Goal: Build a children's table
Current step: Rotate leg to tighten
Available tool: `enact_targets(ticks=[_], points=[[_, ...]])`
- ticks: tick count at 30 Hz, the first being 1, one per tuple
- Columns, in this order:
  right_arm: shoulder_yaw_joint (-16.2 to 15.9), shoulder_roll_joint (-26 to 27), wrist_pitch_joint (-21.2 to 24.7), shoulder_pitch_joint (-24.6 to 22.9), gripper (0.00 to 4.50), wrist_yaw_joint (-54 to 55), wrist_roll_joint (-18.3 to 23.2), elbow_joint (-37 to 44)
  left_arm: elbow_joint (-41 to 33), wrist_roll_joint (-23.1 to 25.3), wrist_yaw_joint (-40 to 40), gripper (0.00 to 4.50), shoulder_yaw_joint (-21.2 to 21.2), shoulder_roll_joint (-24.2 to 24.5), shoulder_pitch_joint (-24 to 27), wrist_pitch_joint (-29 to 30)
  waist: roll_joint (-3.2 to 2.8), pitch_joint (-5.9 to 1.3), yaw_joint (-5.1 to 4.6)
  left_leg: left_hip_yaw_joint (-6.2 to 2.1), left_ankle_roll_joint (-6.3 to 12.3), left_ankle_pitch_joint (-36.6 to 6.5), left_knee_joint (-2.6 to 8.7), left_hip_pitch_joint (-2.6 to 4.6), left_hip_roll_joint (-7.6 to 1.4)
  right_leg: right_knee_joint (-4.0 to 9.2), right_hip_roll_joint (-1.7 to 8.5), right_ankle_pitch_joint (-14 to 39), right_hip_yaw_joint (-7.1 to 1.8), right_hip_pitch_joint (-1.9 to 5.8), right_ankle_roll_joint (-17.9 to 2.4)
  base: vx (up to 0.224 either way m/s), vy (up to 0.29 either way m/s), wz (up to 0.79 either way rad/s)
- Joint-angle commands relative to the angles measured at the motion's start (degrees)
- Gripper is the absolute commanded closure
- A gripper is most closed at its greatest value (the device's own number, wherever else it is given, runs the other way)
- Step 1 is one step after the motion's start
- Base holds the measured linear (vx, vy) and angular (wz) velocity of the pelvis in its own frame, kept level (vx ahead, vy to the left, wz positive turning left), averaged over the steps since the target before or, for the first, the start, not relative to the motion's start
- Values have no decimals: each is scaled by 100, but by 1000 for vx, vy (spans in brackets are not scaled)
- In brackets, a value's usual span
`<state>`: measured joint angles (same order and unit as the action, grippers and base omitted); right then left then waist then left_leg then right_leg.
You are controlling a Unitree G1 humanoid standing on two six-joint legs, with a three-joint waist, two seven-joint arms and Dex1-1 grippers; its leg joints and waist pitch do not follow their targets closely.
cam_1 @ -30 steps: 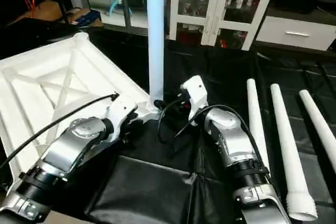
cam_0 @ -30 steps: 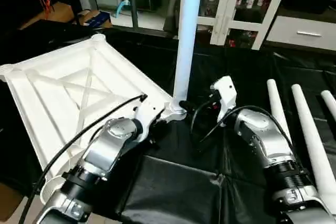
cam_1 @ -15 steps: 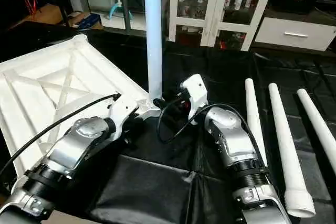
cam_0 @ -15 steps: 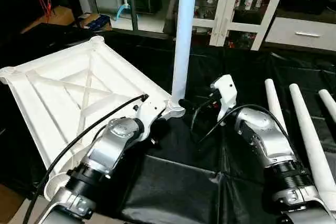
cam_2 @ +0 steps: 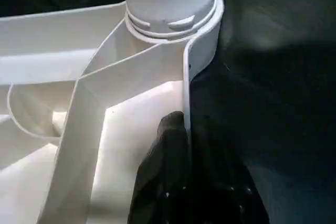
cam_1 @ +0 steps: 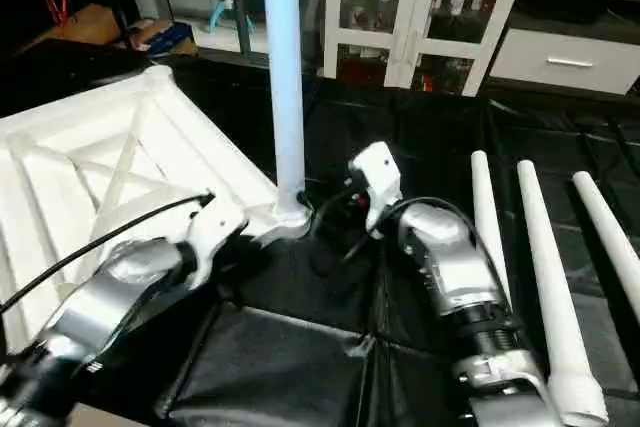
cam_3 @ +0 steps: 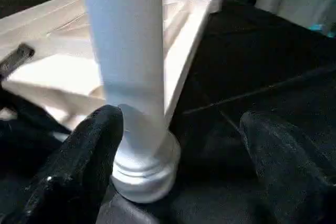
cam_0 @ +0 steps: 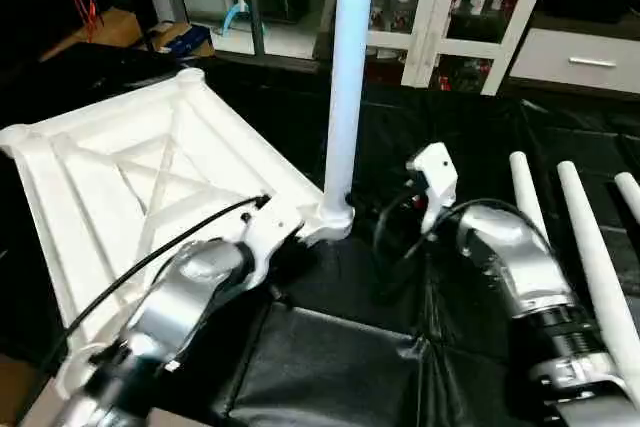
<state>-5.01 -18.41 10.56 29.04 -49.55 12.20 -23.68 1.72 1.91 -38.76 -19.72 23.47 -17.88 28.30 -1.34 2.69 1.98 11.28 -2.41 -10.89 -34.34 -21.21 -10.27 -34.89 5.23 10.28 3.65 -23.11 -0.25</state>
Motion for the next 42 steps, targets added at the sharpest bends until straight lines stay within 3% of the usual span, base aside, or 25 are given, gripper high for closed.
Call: enact_targets(ticks=[1,8,11,16,28,38,42], points=[[-74,-108,-26,-56,66,-413,152,195,-42,10,-312,443,-291,105,172,-248,63,-310,0,-138,216,-1616,443,77,-285,489,282,1724,-251,197,-1129,0,0,0],[-364,-274,-4,-282,66,-1096,223,381,-216,-148,-432,443,-212,80,343,-564,64,-304,44,-134,186,-1607,455,68,-294,486,294,1744,-265,190,-1129,0,0,0],[-422,-215,-127,-280,66,-1143,139,234,-211,-279,-510,443,-165,22,375,-718,67,-309,41,-146,150,-1613,456,60,-290,492,303,1874,-266,194,-1062,0,0,0],[-426,-91,-317,-123,66,-1083,38,-96,-227,-347,-635,443,-150,-10,382,-818,64,-321,47,-140,194,-1490,445,50,-287,468,297,1675,-268,193,-1133,0,0,0],[-566,36,-472,121,169,-1269,-51,-548,-264,-538,-828,450,-54,-140,435,-766,96,-343,95,-120,336,-1141,415,45,-288,404,298,1235,-266,222,-1277,0,0,0],[-634,-64,-512,115,247,-1526,-78,-614,-258,-492,-861,450,4,-146,443,-721,101,-335,106,-121,332,-1198,416,47,-288,425,306,1447,-267,223,-1209,0,0,0],[-552,109,-618,119,255,-1008,-188,-782,-311,-468,-835,450,0,-170,487,-608,99,-339,102,-124,330,-1179,415,47,-291,419,306,1432,-266,221,-1216,0,0,0]])
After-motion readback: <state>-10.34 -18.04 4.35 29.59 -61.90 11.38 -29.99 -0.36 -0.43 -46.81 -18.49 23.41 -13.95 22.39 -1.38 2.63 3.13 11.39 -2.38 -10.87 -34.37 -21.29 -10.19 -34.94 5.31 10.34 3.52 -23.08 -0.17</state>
